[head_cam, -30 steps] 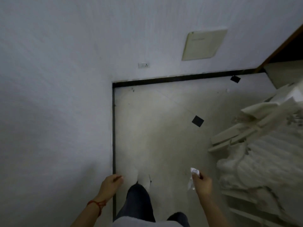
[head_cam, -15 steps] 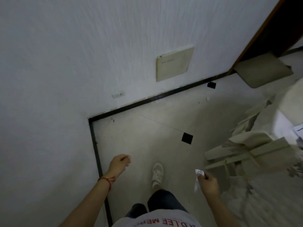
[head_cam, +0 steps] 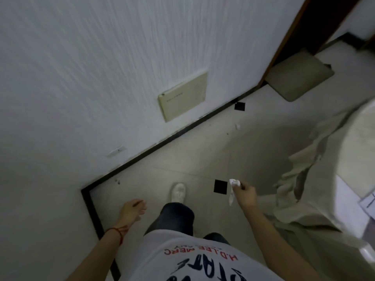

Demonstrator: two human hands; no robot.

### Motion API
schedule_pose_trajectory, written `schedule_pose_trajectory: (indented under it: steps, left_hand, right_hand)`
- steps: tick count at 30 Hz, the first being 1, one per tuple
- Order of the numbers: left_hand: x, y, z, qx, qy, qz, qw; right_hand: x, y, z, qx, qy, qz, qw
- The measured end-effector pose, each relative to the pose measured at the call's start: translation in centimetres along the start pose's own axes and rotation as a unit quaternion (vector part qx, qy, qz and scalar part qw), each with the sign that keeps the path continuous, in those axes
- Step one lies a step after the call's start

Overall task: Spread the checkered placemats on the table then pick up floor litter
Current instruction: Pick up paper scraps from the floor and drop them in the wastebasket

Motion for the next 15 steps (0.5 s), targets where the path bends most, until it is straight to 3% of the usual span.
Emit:
schedule_pose_trajectory:
  steps: [8,15]
  left_hand:
    - [-4.8,6.2,-21.6,-0.038,0.104,0.059,0.992]
    - [-14.6,5.7,-45.4,-0.146,0.205,0.111,0.961]
  right_hand:
    - [3.1,11.1,1.7,-0.089,0.041,-0.120,0.988]
    - [6.0,16.6,1.2,-0.167,0.068,-0.196,0.964]
Point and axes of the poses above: each hand's wrist, its own y-axis towards the middle knuckle, its own x-axis out of the back of the hand, z = x × y, the point moved 9 cm from there along y, towards the middle knuckle, and after that the axes turned 15 degrees about x, right-handed, at the moved point
